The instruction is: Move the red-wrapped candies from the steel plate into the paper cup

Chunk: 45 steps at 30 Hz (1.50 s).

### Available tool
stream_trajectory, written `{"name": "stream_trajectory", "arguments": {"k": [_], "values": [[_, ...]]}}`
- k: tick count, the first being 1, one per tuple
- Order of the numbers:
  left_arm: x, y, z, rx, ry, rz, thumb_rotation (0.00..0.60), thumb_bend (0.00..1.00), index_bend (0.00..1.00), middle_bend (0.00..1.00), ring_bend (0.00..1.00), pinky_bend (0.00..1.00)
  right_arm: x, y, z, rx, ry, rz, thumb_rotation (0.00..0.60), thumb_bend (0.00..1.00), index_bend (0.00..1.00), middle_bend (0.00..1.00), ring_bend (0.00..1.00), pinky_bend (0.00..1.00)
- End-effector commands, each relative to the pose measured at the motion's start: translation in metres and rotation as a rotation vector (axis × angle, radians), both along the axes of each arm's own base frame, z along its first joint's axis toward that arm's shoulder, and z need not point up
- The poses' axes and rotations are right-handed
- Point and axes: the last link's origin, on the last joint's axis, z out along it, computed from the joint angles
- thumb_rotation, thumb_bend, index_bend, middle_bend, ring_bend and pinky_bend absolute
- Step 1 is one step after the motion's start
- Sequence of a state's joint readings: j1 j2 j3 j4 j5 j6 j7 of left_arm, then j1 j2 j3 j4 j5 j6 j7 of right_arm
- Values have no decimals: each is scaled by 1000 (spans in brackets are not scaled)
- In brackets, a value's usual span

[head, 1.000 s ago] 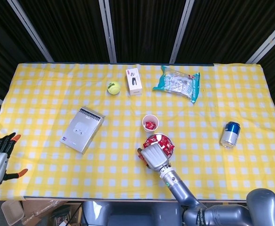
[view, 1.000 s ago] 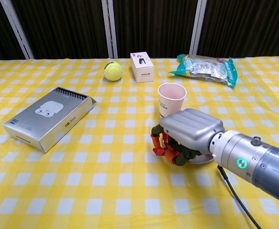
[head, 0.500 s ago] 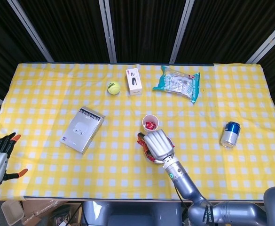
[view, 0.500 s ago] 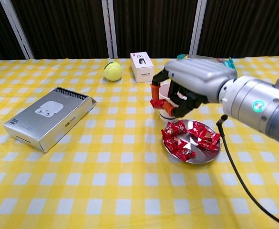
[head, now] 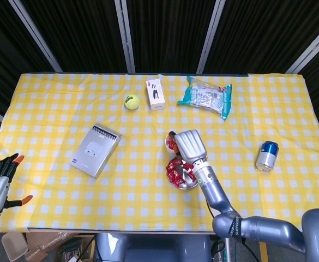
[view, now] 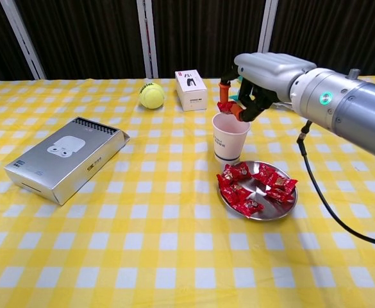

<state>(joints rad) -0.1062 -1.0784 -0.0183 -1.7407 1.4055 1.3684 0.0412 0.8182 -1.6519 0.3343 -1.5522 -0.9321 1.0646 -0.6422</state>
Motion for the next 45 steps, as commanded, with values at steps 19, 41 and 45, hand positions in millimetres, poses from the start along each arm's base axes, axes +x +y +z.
{"name": "stream_trajectory", "arguments": {"k": [19,41,45], "values": [[0,-2,1,0,-11,8,600,3,0,0,0,0,-13,-6,-3,-26,42,-20,600,471,229,883,973,1000],[1,-4,2,31,8,-30,600,2,0,0,0,0,-38,94,13,238,133,-24,600,307,199,883,960,1000],[1,-4,2,33,12,-31,600,2,0,0,0,0,-43,97,4,263,135,-38,600,307,199,883,960,1000]]}}
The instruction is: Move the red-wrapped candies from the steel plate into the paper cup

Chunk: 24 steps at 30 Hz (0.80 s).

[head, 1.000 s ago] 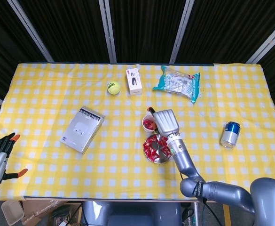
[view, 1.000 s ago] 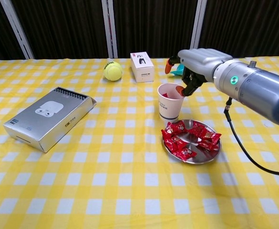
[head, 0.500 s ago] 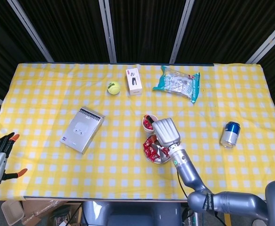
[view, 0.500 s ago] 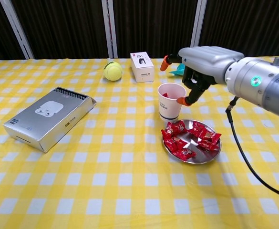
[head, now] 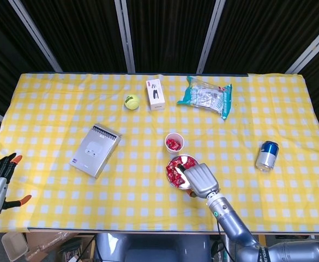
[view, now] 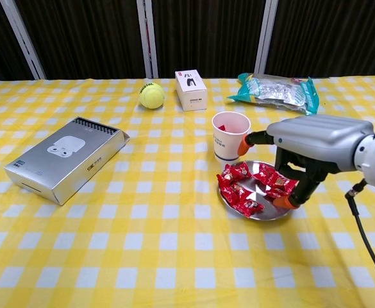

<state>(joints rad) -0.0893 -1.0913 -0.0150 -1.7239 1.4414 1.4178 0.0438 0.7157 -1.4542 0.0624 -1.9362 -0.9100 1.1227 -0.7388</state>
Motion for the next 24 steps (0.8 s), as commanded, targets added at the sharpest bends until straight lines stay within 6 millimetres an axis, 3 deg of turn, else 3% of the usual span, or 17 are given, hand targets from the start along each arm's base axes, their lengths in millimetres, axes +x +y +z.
{"name": "stream_trajectory", "arguments": {"k": [1,24], "values": [[0,0,0,0,1,1,600,2,0,0,0,0,-3,2,-7,17,-1,-14,600,307,198,883,960,1000],[-2,3,-1,-16,-3,23,600,2,0,0,0,0,-15,-22,-46,51,-44,-99,600,307,198,883,960,1000]]}}
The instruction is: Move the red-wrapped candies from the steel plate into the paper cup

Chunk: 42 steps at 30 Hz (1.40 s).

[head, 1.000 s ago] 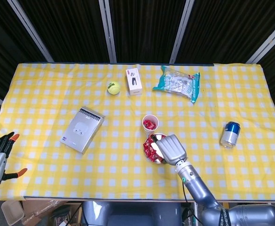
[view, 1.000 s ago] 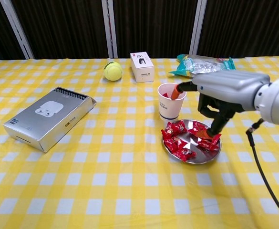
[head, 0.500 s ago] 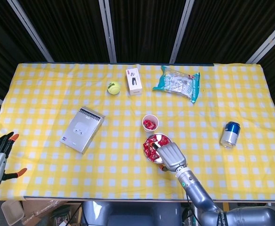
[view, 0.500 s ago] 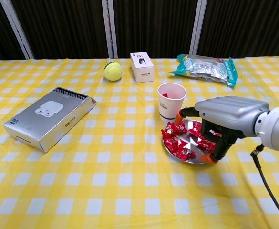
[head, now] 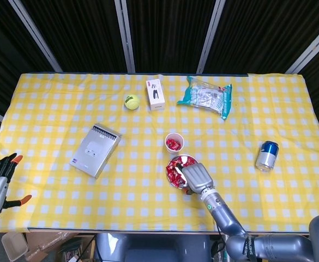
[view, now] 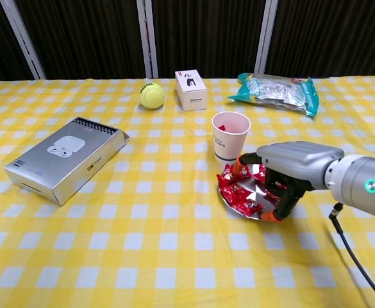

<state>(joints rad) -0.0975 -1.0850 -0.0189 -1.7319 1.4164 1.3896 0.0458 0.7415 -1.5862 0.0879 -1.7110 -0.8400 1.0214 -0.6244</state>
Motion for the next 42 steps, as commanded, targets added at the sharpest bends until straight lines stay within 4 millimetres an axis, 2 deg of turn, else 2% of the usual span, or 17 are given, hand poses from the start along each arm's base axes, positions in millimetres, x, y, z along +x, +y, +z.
{"name": "stream_trajectory", "arguments": {"k": [1,6,17,31,42], "values": [[0,0,0,0,0,1,600,2,0,0,0,0,2,-2,-4,3,-12,-2,600,307,198,883,960,1000],[0,1,0,-1,-2,4,600,2,0,0,0,0,4,-7,-9,-7,-32,-9,600,307,149,883,960,1000],[0,1,0,-8,-6,8,600,2,0,0,0,0,4,-15,-7,-46,-42,-3,600,307,149,883,960,1000],[0,0,0,-8,-3,8,600,3,0,0,0,0,1,-15,-9,-22,-28,-17,600,307,149,883,960,1000],[0,1,0,-8,-3,10,600,2,0,0,0,0,-5,-19,-16,-15,-19,-34,600,307,322,883,959,1000]]}}
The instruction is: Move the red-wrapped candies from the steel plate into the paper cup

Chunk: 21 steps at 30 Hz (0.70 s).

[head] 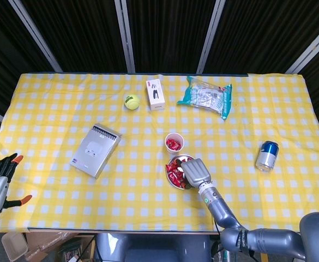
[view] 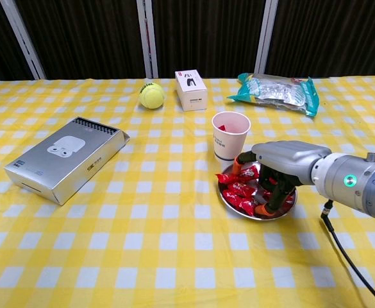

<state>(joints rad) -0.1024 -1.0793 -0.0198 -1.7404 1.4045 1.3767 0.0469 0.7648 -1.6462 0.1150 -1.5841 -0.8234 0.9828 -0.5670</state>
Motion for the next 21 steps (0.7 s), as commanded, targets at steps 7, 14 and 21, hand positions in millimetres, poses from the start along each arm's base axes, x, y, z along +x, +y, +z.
{"name": "stream_trajectory", "arguments": {"k": [7,14,21], "values": [[0,0,0,2,1,2,600,2,0,0,0,0,-3,0,-6,9,-5,-8,600,311,376,884,959,1000],[0,0,0,3,0,4,600,3,0,0,0,0,-6,-2,-8,2,-15,-20,600,442,556,883,960,1000],[0,0,0,3,-1,3,600,3,0,0,0,0,-6,-4,-8,-13,-35,-22,600,507,653,883,960,1000]]}}
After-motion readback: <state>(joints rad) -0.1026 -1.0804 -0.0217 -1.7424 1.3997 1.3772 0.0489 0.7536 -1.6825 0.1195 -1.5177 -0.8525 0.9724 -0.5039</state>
